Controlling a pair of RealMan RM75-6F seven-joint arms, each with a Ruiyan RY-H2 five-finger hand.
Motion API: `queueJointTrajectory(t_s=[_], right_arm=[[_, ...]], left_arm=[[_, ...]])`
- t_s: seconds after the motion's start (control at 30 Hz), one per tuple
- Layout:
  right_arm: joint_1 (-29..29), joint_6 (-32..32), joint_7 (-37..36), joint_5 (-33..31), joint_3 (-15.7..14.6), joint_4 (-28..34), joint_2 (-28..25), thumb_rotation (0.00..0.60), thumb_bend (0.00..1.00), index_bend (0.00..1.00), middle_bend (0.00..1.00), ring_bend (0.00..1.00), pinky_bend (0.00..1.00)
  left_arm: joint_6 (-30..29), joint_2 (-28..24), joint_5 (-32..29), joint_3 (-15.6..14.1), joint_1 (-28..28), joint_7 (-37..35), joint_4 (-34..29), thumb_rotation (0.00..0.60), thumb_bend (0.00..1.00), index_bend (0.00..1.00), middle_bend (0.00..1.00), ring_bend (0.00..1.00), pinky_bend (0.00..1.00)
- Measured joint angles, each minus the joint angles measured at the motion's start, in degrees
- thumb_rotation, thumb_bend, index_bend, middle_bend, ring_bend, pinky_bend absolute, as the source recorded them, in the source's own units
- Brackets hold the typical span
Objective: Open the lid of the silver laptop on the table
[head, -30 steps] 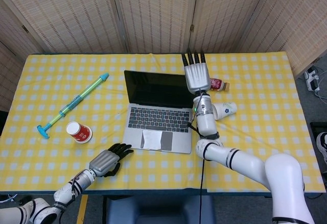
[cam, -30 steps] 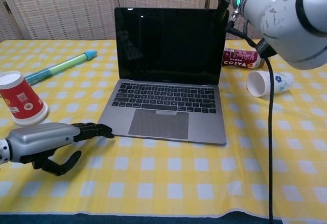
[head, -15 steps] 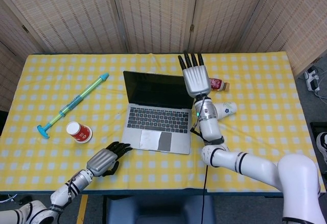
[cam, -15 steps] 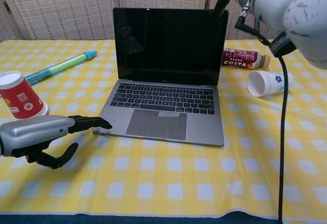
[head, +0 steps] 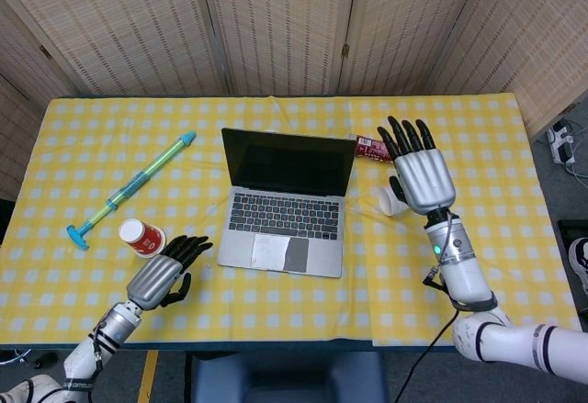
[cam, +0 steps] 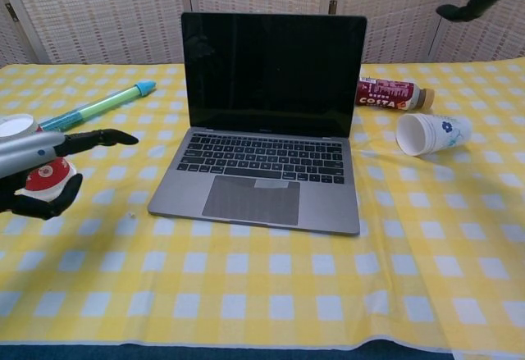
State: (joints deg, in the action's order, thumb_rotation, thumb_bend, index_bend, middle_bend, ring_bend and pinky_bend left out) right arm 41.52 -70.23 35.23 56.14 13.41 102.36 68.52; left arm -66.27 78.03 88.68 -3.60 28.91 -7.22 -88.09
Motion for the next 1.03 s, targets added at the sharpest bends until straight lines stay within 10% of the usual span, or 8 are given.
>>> queueJointTrajectory(t_s=[0.5, 1.03], right_arm=[[-20.3, -10.9, -28.7, 21.7, -12.8, -5.8, -6.2, 0.6, 0.44, 0.0, 0.0, 0.0, 0.0], [-33.8, -20.0, -43.9, 31.1, -19.1, -14.4, -3.4, 0.6, 0.44, 0.0, 0.0, 0.0, 0.0]], left_arm=[[-14.5, -6.5, -3.5, 2.3, -10.3, -1.0, -2.8, 0.6, 0.82, 0.09, 0.08, 0.0, 0.0], [-26.3, -7.6, -2.2, 1.7, -21.0, 4.0, -4.1, 0.6, 0.81, 0.08, 0.08, 0.0, 0.0]])
